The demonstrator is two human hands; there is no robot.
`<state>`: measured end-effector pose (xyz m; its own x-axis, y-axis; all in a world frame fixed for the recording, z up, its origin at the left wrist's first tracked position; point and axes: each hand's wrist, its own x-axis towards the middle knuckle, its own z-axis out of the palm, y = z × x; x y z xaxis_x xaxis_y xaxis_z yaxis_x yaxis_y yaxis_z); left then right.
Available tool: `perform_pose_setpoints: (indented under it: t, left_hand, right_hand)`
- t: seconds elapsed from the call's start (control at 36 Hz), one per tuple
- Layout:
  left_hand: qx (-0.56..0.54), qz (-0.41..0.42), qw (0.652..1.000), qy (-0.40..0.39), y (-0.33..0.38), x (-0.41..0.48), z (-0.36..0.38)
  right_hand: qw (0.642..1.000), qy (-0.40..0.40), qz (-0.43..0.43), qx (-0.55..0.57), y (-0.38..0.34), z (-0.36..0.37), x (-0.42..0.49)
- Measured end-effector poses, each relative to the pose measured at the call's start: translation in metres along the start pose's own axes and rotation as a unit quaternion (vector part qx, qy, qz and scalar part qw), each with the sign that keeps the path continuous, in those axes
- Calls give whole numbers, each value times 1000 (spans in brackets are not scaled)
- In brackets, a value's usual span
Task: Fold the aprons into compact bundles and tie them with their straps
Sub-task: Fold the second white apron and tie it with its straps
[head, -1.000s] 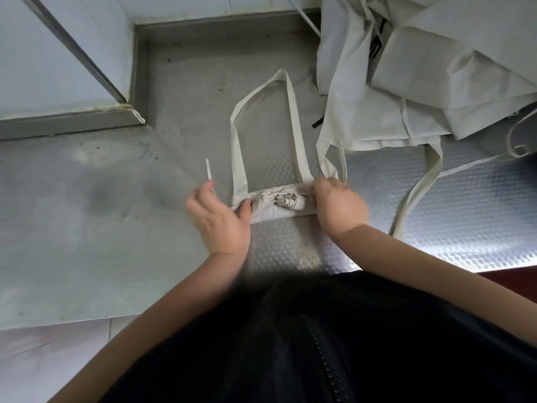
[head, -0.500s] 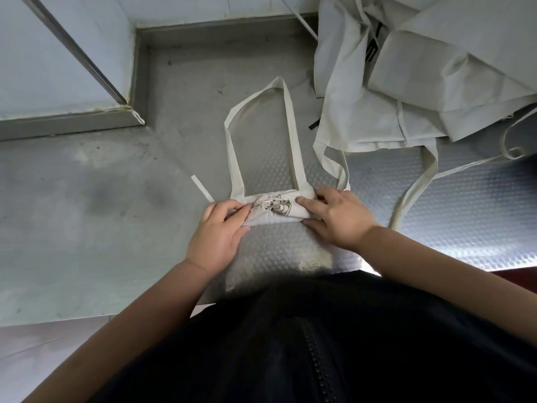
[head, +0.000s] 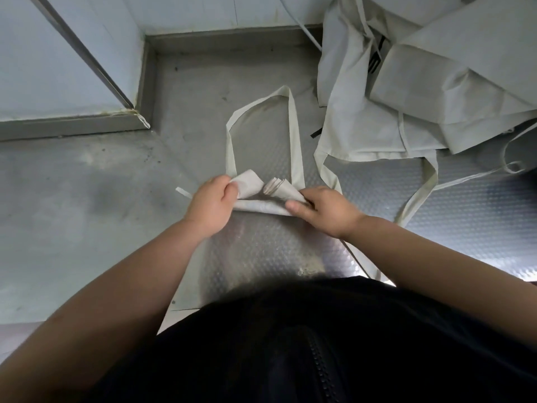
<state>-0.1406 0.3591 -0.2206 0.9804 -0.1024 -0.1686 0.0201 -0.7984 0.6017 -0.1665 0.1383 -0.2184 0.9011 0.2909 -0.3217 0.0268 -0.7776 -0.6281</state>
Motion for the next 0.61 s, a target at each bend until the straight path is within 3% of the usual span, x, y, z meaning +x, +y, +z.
perform_pose_setpoints:
  t: [0.14, 0.25, 0.31, 0.39, 0.47, 0.61]
  left_hand:
    - [-102, -109, 988, -35, 8, 5, -5]
    - [-303, -218, 925, -74, 23, 10, -21]
    - [-346, -228, 905, -98, 26, 14, -33]
    - [-339, -178, 916, -116, 33, 15, -43]
    - [-356, -162, 918, -65, 41, 17, -40]
    - [-307, -219, 925, 53, 45, 28, -32]
  right_hand:
    - [1000, 5, 2, 11, -3, -5, 3]
    - [990, 64, 49, 112, -10, -25, 11]
    - [979, 70, 72, 180, -16, -34, 16]
    - [958, 64, 96, 264, -23, -43, 24]
    - [953, 57, 108, 276, -27, -49, 31]
    - [983, 48, 88, 156, -41, -61, 37]
